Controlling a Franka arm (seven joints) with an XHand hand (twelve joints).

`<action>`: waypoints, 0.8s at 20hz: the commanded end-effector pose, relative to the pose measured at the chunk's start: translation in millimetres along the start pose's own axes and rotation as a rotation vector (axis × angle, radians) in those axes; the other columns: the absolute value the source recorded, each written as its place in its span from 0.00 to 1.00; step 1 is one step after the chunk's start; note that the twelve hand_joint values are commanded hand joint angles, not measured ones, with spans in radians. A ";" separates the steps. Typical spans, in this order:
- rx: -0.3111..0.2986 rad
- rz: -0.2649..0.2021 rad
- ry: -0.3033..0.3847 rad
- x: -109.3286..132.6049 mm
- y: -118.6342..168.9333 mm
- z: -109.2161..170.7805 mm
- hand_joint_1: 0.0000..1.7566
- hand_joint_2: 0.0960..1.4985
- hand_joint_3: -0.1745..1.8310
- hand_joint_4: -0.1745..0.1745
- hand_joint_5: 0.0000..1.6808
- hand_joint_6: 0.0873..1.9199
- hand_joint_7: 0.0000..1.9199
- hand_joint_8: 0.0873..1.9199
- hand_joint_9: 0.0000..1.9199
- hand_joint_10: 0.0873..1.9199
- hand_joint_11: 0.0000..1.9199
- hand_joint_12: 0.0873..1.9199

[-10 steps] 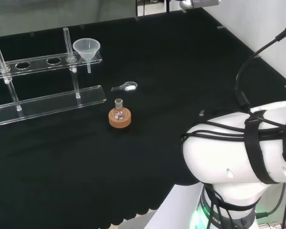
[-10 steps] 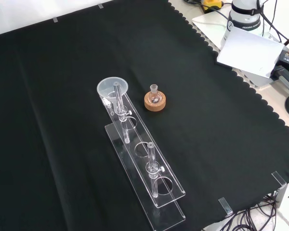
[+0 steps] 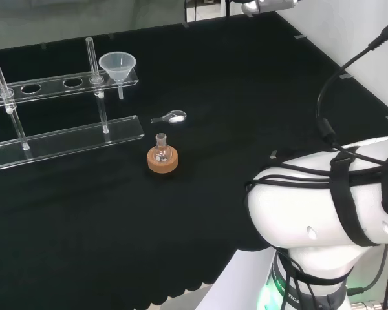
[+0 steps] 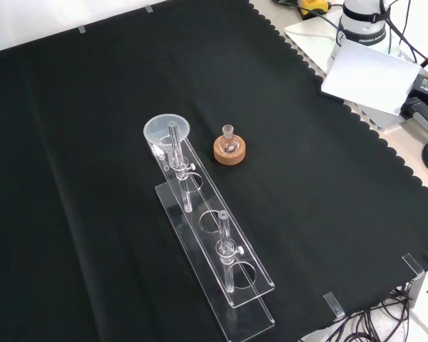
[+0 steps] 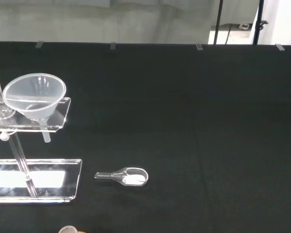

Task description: Pick up the funnel from the transparent funnel stand.

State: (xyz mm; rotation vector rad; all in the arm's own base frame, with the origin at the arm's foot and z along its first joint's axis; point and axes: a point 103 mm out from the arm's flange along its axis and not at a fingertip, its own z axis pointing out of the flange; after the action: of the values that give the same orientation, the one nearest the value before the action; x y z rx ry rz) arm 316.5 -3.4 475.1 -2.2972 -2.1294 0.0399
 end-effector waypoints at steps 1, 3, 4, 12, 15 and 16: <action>-0.015 -0.001 -0.016 -8.3 -4.9 -8.5 0.00 0.77 0.29 0.50 0.10 0.00 0.00 0.15 0.04 0.34 0.09 0.69; 0.008 0.000 -0.031 0.0 2.8 -3.6 0.00 0.77 0.29 0.50 0.09 0.00 0.00 0.15 0.04 0.34 0.09 0.69; 0.014 -0.001 -0.035 3.5 6.5 -0.5 0.00 0.77 0.29 0.49 0.09 0.00 0.00 0.15 0.04 0.34 0.09 0.69; 0.091 -0.016 -0.061 17.4 30.2 27.8 0.01 0.65 0.24 0.44 0.05 0.00 0.00 0.16 0.04 0.34 0.06 0.71; 0.109 -0.013 -0.060 21.6 43.3 36.0 0.04 0.62 0.23 0.43 0.05 0.00 0.00 0.17 0.04 0.35 0.06 0.72; 0.114 -0.019 -0.065 23.9 48.5 39.6 0.04 0.61 0.23 0.43 0.04 0.00 0.00 0.17 0.04 0.35 0.06 0.72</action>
State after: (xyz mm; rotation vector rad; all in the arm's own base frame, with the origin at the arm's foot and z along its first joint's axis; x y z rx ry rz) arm 337.1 4.5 457.0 -2.2713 -2.1253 0.1512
